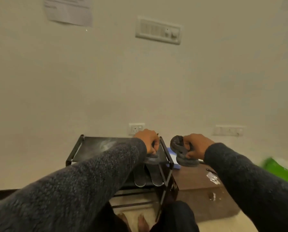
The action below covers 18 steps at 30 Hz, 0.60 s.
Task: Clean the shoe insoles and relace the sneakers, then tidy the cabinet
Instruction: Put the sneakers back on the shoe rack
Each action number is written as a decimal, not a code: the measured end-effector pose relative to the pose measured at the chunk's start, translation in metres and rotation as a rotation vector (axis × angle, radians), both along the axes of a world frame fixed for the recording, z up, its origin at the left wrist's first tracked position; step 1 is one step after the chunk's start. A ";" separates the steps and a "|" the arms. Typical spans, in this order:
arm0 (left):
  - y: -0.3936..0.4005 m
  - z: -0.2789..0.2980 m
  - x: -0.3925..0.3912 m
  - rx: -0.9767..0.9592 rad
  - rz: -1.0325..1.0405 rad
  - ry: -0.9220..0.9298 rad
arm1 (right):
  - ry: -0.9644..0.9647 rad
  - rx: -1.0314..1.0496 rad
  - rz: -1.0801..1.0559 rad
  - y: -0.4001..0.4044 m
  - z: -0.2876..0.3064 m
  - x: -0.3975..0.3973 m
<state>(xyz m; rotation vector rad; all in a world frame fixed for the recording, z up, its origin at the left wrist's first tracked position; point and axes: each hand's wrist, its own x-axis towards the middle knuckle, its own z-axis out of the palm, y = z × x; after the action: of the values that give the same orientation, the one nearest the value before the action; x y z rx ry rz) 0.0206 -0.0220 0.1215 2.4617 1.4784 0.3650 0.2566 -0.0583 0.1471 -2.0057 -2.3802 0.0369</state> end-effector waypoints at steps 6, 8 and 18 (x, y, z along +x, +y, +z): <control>0.052 -0.048 0.001 0.095 0.106 0.014 | 0.002 0.038 0.142 0.068 -0.065 -0.001; 0.064 -0.067 0.004 0.140 0.088 0.030 | -0.003 0.045 0.172 0.081 -0.089 -0.003; 0.094 -0.116 0.016 0.182 0.080 0.132 | 0.032 0.087 0.258 0.144 -0.142 -0.006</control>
<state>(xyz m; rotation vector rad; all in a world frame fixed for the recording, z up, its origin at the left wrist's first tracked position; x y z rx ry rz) 0.0365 0.0719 0.0050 2.6182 1.6688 0.3736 0.2503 0.0854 0.0052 -1.6390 -2.5556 -0.0285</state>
